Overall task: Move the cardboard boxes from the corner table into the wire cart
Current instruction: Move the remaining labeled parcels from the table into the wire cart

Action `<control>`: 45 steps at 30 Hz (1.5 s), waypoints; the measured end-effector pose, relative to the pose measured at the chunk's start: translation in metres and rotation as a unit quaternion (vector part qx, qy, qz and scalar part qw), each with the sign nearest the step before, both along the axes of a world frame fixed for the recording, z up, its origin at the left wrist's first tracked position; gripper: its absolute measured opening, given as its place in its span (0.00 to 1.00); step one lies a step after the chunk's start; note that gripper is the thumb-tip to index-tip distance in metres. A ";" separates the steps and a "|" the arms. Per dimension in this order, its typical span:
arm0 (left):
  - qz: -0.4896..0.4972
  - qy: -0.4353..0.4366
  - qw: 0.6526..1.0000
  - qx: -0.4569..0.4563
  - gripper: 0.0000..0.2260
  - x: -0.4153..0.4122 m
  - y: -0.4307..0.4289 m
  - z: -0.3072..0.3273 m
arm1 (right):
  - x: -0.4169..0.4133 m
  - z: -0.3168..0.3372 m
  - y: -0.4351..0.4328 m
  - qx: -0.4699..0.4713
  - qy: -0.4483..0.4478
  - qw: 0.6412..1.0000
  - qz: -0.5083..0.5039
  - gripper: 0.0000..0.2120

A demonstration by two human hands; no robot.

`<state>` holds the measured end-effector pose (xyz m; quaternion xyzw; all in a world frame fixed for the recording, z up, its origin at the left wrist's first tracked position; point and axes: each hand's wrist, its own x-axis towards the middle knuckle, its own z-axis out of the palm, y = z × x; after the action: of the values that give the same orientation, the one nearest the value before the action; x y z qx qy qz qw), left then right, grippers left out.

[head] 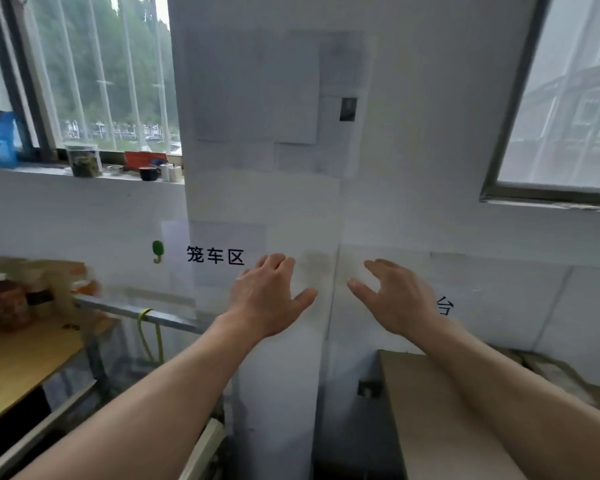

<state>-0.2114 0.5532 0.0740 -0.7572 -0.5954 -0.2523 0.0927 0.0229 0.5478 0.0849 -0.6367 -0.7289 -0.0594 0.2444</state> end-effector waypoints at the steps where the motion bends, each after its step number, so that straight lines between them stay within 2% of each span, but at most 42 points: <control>1: -0.010 -0.004 1.000 -0.002 0.31 0.007 0.005 0.001 | 0.007 0.001 0.001 0.000 0.001 1.000 -0.009 0.33; 10: -0.113 0.005 0.994 0.002 0.33 0.051 0.053 0.008 | 0.045 0.008 0.006 0.008 -0.005 0.995 -0.101 0.36; 15: -0.157 0.005 0.988 0.010 0.42 0.066 0.075 0.015 | 0.056 0.017 0.009 0.025 -0.021 0.987 -0.157 0.32; 20: -0.201 0.013 0.979 0.024 0.38 0.082 0.095 0.021 | 0.065 0.022 0.000 0.040 -0.029 0.977 -0.209 0.35; 23: -0.232 0.016 0.972 0.030 0.35 0.094 0.103 0.022 | 0.072 0.024 -0.008 0.043 -0.042 0.969 -0.240 0.33; 28: -0.273 0.006 0.961 0.037 0.39 0.112 0.106 0.024 | 0.080 0.028 -0.023 0.042 -0.038 0.958 -0.280 0.35; 33: -0.311 -0.006 0.950 0.037 0.38 0.132 0.109 0.020 | 0.088 0.025 -0.034 0.029 -0.049 0.946 -0.318 0.34; 38: -0.332 -0.005 0.942 0.038 0.36 0.157 0.113 0.012 | 0.109 0.019 -0.038 0.027 -0.054 0.941 -0.334 0.40; 42: -0.338 -0.006 0.941 0.029 0.32 0.184 0.124 -0.004 | 0.143 0.004 -0.039 0.008 -0.049 0.935 -0.350 0.36; 45: -0.335 0.001 0.942 0.011 0.32 0.209 0.130 -0.019 | 0.170 -0.010 -0.038 -0.002 -0.039 0.934 -0.354 0.36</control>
<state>-0.0025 0.6831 0.0554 -0.9121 -0.3045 -0.2741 0.0116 0.1927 0.5101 0.0751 -0.8512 -0.4654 -0.1658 0.1773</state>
